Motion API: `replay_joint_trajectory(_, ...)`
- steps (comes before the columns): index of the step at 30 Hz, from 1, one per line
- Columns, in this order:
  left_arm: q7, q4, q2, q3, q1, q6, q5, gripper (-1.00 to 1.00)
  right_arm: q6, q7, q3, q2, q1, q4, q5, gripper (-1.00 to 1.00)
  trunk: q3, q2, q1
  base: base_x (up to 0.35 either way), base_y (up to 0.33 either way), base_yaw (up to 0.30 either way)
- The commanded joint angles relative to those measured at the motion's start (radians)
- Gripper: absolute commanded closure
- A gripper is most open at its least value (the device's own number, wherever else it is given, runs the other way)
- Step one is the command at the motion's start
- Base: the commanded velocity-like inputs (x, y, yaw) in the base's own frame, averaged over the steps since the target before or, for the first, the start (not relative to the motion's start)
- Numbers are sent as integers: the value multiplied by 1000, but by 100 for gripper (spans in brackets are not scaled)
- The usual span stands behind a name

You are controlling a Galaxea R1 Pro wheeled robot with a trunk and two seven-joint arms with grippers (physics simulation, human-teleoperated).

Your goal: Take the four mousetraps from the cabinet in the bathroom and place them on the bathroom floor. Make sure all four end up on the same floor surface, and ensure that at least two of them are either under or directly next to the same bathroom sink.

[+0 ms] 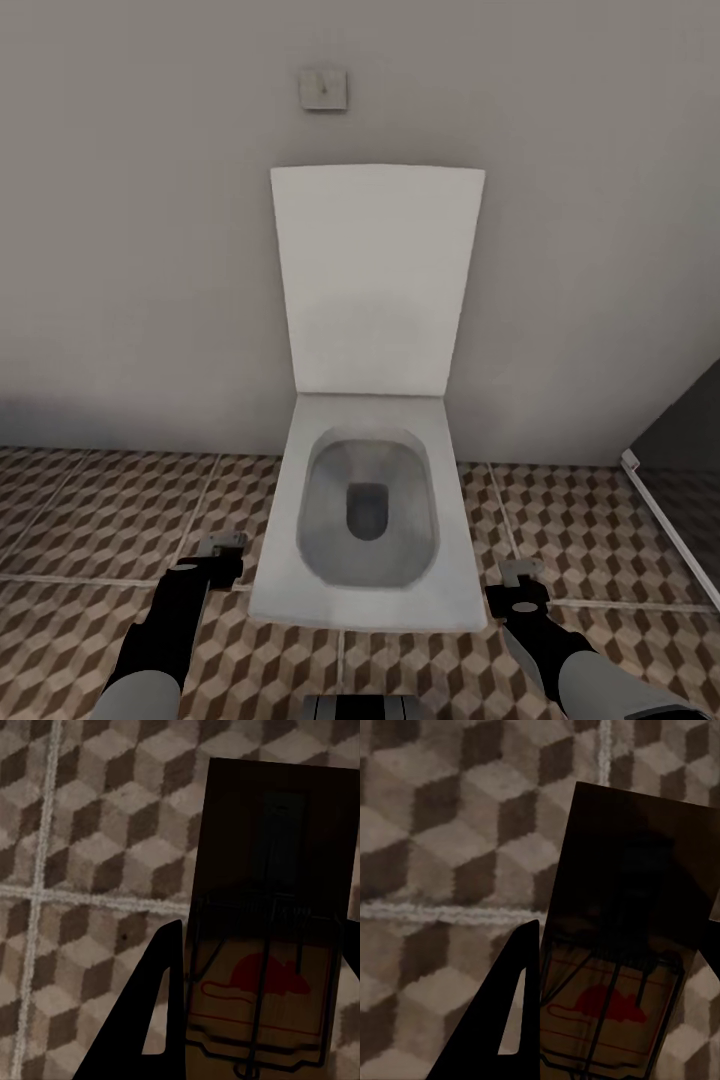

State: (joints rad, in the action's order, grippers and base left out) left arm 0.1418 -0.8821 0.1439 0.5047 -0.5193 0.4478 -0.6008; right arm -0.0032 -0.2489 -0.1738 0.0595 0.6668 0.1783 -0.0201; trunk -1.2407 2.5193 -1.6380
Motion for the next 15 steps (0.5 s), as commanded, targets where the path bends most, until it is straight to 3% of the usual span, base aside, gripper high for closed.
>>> replay_joint_trajectory(1,7,-2,1,5,-1,2,-13,100,-2,0,-6,0,0,0,-5,100,-1,0,0,7,0,0)
replay_joint_trajectory(7,7,-1,2,5,-1,2,-12,100,-1,0,-6,0,0,0,-4,100,-1,0,0,20,-9,0)
replay_joint_trajectory(15,7,-3,1,5,-1,2,-12,100,-1,0,-6,0,0,0,-4,100,-1,0,0,130,-49,0)
